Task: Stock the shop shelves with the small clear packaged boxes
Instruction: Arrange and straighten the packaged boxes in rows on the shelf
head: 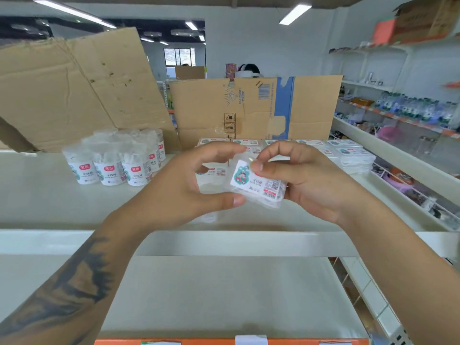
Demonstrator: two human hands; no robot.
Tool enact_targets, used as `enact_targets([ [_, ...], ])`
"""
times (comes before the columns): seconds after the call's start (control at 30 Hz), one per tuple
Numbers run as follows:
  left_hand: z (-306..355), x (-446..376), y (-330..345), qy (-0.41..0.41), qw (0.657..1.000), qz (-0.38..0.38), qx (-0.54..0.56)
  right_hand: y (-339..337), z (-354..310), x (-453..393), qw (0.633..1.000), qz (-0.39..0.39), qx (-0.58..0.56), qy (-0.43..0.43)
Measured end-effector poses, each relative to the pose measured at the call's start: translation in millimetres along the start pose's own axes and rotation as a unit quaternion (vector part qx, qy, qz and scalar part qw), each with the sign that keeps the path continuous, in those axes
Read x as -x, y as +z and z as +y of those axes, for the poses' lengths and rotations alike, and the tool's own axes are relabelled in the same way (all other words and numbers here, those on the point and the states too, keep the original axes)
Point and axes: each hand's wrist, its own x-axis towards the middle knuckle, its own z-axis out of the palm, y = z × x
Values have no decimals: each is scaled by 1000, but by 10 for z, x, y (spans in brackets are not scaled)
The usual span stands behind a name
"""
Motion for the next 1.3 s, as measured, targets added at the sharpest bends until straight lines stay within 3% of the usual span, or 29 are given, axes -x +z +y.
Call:
enact_targets([
  [0.07,-24,19,42,-4,1000,9,-16,-18,50,39,995,0,95,-27],
  [0.17,-89,51,104,-18,999,33,-22,-41,160,118,948,10,306,-91],
  [0.27,-144,90,158,-32,998,43,-33,-54,216,161,900,24,405,-157],
  [0.37,-170,137,162,-51,996,47,-49,-66,198,119,860,-2,486,-158],
  [0.6,-240,318,0,-128,972,16,-196,-180,322,-268,822,30,565,-69],
  [0.73,-341,381,-43,-143,975,7,-171,-155,448,-407,841,45,534,-77],
  [0.97,-385,376,-40,-160,977,17,-137,-106,393,-532,805,50,589,-50],
  [1.3,-368,370,-106,-155,983,8,-99,-48,384,-533,806,55,590,-17],
])
